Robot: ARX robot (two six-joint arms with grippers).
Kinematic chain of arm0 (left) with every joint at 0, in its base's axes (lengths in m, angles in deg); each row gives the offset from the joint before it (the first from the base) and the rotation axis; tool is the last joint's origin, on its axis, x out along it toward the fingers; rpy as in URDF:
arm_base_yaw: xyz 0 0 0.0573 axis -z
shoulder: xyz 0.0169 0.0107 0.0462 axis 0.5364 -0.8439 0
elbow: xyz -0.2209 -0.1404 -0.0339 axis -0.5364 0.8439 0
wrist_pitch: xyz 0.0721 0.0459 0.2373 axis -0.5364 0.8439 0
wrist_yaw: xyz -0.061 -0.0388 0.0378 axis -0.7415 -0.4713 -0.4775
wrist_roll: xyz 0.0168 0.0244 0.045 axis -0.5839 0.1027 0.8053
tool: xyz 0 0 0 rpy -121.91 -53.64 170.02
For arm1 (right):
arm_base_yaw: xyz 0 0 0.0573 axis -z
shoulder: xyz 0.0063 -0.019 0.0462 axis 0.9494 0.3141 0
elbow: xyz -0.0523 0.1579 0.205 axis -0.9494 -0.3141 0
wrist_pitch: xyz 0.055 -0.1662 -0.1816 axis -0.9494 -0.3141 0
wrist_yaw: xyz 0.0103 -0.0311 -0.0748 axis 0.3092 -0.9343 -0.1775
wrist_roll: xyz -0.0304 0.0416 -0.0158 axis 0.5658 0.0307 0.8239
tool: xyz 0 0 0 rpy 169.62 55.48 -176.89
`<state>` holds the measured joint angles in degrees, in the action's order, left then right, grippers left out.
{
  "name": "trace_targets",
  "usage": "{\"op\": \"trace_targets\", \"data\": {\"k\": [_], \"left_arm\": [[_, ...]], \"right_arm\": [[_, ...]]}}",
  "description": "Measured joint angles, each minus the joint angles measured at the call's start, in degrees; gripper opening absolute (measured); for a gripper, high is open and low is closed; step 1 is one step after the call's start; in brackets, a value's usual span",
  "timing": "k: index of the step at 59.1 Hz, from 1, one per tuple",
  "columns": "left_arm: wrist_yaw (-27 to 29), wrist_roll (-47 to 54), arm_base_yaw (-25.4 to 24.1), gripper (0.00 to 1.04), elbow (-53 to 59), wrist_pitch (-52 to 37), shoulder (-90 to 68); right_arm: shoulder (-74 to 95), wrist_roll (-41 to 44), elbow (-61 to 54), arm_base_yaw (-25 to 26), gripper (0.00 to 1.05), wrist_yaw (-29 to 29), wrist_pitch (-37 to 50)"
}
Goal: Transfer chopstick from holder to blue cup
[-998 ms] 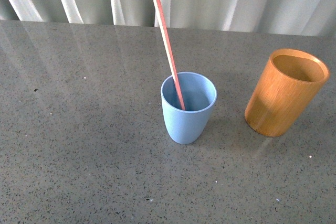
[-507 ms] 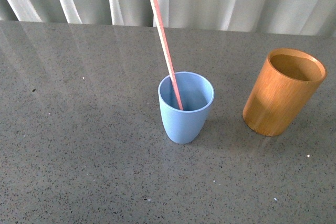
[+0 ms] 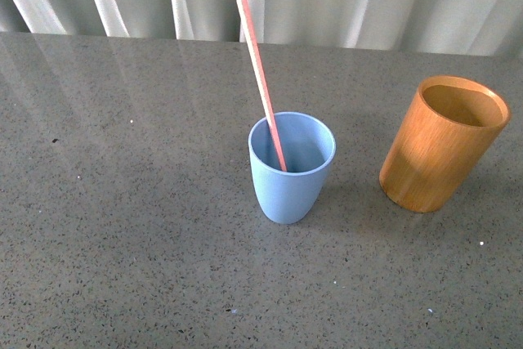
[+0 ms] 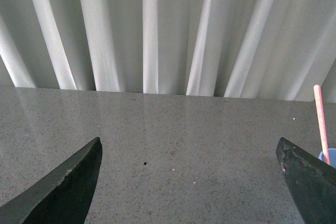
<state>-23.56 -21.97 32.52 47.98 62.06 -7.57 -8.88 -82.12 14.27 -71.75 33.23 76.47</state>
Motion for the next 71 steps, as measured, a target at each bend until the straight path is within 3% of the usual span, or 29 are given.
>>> {"op": "trace_targets", "data": {"k": [71], "left_arm": [[0.0, 0.0, 0.0, 0.98, 0.0, 0.0, 0.0]], "right_arm": [[-31.0, 0.0, -4.2, 0.0, 0.01, 0.0, -24.8]]}}
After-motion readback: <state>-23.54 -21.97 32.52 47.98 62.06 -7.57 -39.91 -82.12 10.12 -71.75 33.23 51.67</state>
